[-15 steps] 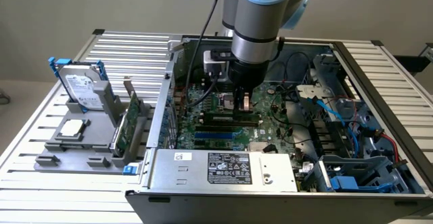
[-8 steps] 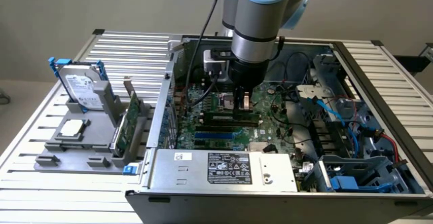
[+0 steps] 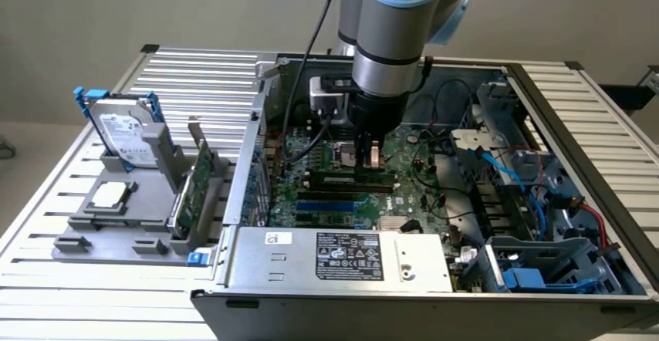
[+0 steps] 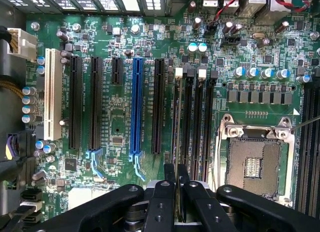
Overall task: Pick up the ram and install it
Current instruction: 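Insert the ram into the slot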
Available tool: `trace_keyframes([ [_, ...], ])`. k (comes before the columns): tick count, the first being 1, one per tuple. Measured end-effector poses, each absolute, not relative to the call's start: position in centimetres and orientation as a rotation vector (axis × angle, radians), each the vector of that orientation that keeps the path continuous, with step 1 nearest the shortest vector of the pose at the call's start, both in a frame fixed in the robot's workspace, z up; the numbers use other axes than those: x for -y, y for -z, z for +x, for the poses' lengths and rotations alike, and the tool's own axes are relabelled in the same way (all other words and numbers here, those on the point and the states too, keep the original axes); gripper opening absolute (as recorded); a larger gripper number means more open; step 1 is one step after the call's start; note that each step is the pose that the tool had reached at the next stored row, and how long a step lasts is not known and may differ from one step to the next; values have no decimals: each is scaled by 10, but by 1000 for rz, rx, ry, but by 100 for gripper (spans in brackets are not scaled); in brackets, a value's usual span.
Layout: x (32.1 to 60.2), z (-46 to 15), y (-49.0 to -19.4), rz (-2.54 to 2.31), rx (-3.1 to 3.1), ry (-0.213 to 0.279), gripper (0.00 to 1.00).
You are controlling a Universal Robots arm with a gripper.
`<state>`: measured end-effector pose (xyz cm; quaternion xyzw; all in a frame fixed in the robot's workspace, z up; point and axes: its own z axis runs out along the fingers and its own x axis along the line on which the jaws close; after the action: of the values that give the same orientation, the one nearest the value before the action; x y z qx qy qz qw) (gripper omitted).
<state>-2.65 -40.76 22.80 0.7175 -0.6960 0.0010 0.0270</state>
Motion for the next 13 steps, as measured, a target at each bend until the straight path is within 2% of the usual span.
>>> trace_keyframes([
  [13,408,-26,-226,2216,2150,-3,13],
])
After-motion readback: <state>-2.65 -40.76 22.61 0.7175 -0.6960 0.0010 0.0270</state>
